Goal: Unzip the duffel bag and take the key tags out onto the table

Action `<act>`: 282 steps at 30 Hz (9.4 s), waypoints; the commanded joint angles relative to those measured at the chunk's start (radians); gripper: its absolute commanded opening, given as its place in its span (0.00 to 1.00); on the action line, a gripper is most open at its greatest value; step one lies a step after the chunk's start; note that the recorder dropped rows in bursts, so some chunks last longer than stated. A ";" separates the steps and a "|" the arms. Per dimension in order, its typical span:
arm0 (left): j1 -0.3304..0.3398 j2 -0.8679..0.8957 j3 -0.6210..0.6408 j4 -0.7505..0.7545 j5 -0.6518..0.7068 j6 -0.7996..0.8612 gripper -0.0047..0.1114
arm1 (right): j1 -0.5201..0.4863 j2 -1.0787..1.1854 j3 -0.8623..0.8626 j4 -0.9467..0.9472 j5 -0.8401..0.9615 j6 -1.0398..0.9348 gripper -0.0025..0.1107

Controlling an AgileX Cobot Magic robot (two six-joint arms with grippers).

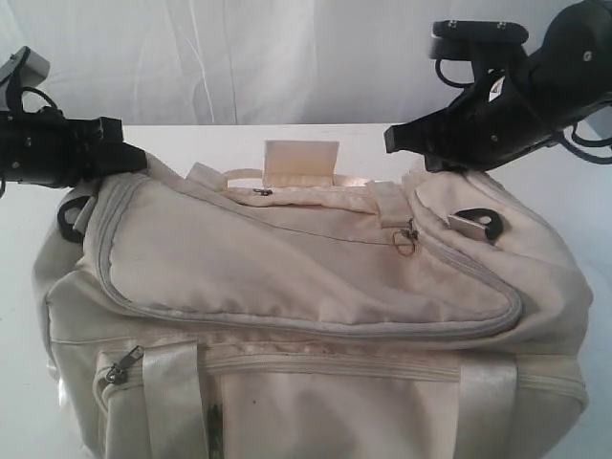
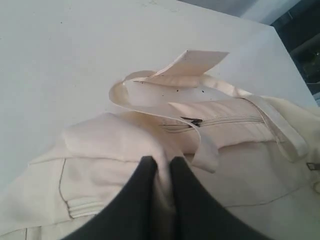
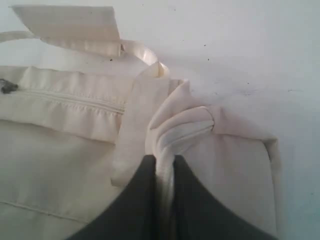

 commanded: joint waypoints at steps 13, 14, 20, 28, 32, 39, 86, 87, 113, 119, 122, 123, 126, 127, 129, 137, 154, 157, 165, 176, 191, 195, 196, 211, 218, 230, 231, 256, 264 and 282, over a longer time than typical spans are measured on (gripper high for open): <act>0.364 -0.163 -0.006 0.000 -0.287 0.010 0.04 | -0.176 -0.108 -0.013 0.170 -0.149 0.164 0.02; 0.371 -0.171 -0.006 0.000 -0.287 0.010 0.04 | -0.176 -0.105 -0.013 0.184 -0.163 0.164 0.02; 0.387 -0.187 -0.004 0.000 -0.284 0.010 0.04 | -0.176 -0.072 -0.013 0.125 -0.122 0.139 0.02; 0.418 -0.187 -0.004 0.000 -0.301 0.010 0.04 | -0.176 -0.066 -0.013 0.094 -0.109 0.139 0.02; 0.418 -0.187 -0.004 0.000 -0.322 0.025 0.17 | -0.176 -0.066 -0.013 0.094 -0.109 0.139 0.02; 0.418 -0.193 -0.004 0.000 -0.346 0.064 0.61 | -0.176 -0.066 -0.013 0.093 -0.107 0.139 0.02; -0.760 0.053 -0.110 -0.860 0.373 1.869 0.56 | -0.176 -0.066 -0.013 0.117 -0.102 0.085 0.02; -0.760 0.059 -0.110 -0.860 0.377 1.884 0.56 | -0.176 -0.066 -0.013 0.117 -0.102 0.085 0.02; -0.760 0.123 -0.169 -0.876 0.443 1.963 0.35 | -0.176 -0.066 -0.013 0.142 -0.102 0.059 0.02; -0.760 0.123 -0.170 -0.876 0.450 1.978 0.21 | -0.176 -0.066 -0.013 0.142 -0.104 0.059 0.02; -0.760 0.123 -0.170 -0.876 0.450 1.978 0.10 | -0.176 -0.066 -0.013 0.142 -0.104 0.059 0.02; -0.760 0.123 -0.170 -0.876 0.450 1.978 0.07 | -0.176 -0.066 -0.013 0.142 -0.104 0.059 0.02; -0.760 0.123 -0.170 -0.881 0.449 1.978 0.04 | -0.176 -0.066 -0.013 0.140 -0.106 0.059 0.02; -0.760 0.123 -0.170 -0.883 0.447 1.978 0.04 | -0.176 -0.066 -0.013 0.140 -0.106 0.059 0.02; -0.760 0.123 -0.170 -0.883 0.437 1.978 0.04 | -0.176 -0.066 -0.013 0.140 -0.106 0.059 0.02; -0.760 0.089 -0.168 -0.883 0.428 1.855 0.04 | -0.176 -0.066 -0.013 0.136 -0.106 0.055 0.02; -0.759 -0.056 -0.168 -0.583 0.434 1.299 0.04 | -0.176 -0.066 -0.013 0.137 -0.112 0.055 0.02; -0.759 -0.067 -0.168 -0.415 0.421 1.150 0.04 | -0.176 -0.064 -0.013 0.137 -0.114 0.055 0.02; -0.759 -0.030 -0.168 -0.338 0.536 1.214 0.07 | -0.176 -0.065 -0.013 0.137 -0.116 0.055 0.02; -0.759 0.097 -0.179 -0.606 0.546 1.428 0.60 | -0.176 -0.065 -0.013 0.137 -0.124 0.053 0.02; -0.759 0.116 -0.239 -0.645 0.501 1.517 0.60 | -0.176 -0.065 -0.013 0.137 -0.116 0.051 0.02; -0.759 0.116 -0.235 -0.519 0.517 1.493 0.60 | -0.176 -0.065 -0.013 0.137 -0.116 0.051 0.02; -0.759 0.116 -0.235 -0.492 0.523 1.484 0.60 | -0.176 -0.065 -0.013 0.137 -0.116 0.051 0.02; -0.764 0.178 -0.239 -0.480 0.498 1.589 0.53 | -0.176 -0.065 -0.013 0.137 -0.130 0.051 0.02; -0.772 0.217 -0.274 -0.649 0.497 1.719 0.52 | -0.176 -0.065 -0.013 0.137 -0.133 0.051 0.02; -0.779 0.265 -0.313 -0.658 0.501 1.719 0.34 | -0.176 -0.065 -0.013 0.137 -0.138 0.051 0.02; -0.779 0.265 -0.313 -0.658 0.500 1.719 0.30 | -0.176 -0.065 -0.013 0.137 -0.138 0.051 0.02; -0.779 0.141 -0.313 -0.660 0.630 1.401 0.12 | -0.176 -0.050 -0.013 0.132 -0.150 0.046 0.02; -0.779 0.074 -0.273 -0.466 0.479 1.069 0.12 | -0.176 -0.006 -0.013 0.132 -0.146 0.006 0.02; -0.779 0.062 -0.258 0.000 0.511 0.786 0.29 | -0.176 -0.067 -0.013 0.134 -0.141 -0.091 0.02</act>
